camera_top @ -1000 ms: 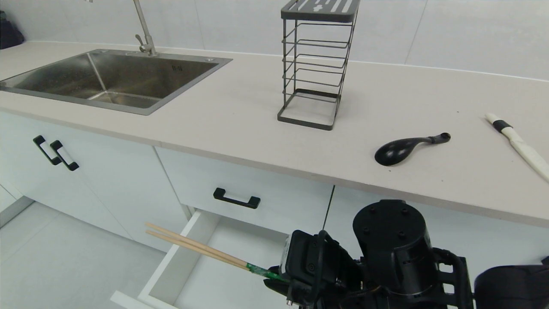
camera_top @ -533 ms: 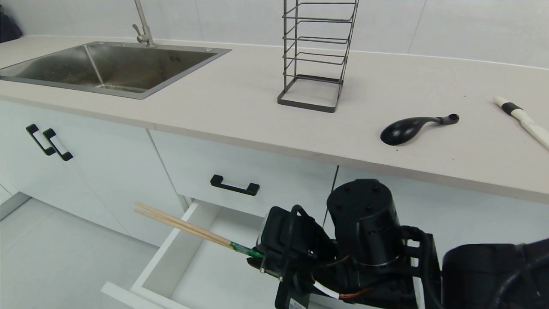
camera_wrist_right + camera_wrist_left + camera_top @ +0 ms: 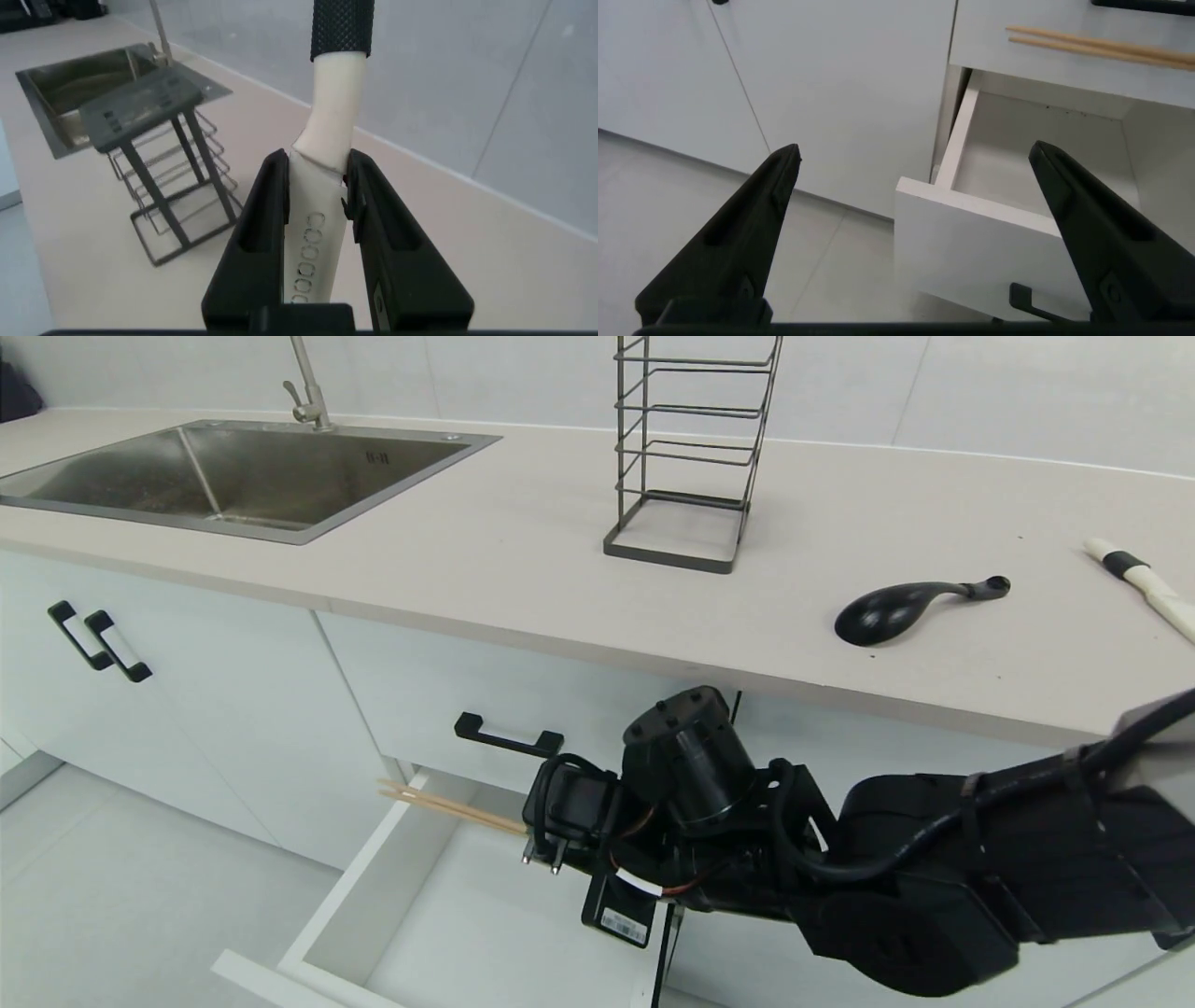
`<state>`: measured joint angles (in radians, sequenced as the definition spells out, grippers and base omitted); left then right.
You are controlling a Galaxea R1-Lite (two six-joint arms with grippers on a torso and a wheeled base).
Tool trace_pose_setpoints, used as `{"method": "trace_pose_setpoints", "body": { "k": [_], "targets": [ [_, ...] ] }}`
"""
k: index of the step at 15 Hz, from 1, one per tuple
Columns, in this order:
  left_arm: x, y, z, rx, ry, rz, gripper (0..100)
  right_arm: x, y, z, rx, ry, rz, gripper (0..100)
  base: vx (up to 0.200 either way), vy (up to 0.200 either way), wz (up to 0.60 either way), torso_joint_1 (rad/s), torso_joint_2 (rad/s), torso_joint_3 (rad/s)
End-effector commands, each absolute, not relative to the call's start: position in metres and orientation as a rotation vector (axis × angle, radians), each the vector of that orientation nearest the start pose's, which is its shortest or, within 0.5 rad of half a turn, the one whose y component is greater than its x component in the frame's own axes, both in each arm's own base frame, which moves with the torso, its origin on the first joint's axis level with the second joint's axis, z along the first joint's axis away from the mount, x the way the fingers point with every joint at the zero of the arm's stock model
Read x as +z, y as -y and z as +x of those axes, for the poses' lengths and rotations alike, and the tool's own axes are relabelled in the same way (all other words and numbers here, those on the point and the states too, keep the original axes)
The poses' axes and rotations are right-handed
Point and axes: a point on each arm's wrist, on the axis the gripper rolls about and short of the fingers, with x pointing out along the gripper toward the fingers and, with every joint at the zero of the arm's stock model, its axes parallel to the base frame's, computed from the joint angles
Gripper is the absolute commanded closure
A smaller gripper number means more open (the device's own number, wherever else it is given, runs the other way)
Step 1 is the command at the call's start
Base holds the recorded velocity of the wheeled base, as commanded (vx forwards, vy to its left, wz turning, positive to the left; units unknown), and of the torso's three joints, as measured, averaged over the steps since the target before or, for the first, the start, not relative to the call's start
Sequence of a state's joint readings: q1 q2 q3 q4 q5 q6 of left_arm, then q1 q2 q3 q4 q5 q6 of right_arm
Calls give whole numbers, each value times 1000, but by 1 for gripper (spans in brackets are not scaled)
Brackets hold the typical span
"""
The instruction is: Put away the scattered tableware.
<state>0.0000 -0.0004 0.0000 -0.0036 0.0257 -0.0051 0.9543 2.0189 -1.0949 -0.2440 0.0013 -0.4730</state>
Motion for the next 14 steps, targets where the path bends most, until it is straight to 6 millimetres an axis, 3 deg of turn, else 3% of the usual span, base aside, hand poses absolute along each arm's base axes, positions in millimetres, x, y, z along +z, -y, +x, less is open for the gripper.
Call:
{"method": "trace_pose_setpoints", "body": {
  "k": [1, 14],
  "targets": [
    [76, -1, -23, 26, 3, -6, 0, 90, -312, 219, 1065, -467, -766, 100, 0, 0, 0, 0, 0, 0],
    [76, -1, -23, 26, 3, -5, 0, 52, -325, 225, 1024, -581, -659, 100, 0, 0, 0, 0, 0, 0]
  ]
}}
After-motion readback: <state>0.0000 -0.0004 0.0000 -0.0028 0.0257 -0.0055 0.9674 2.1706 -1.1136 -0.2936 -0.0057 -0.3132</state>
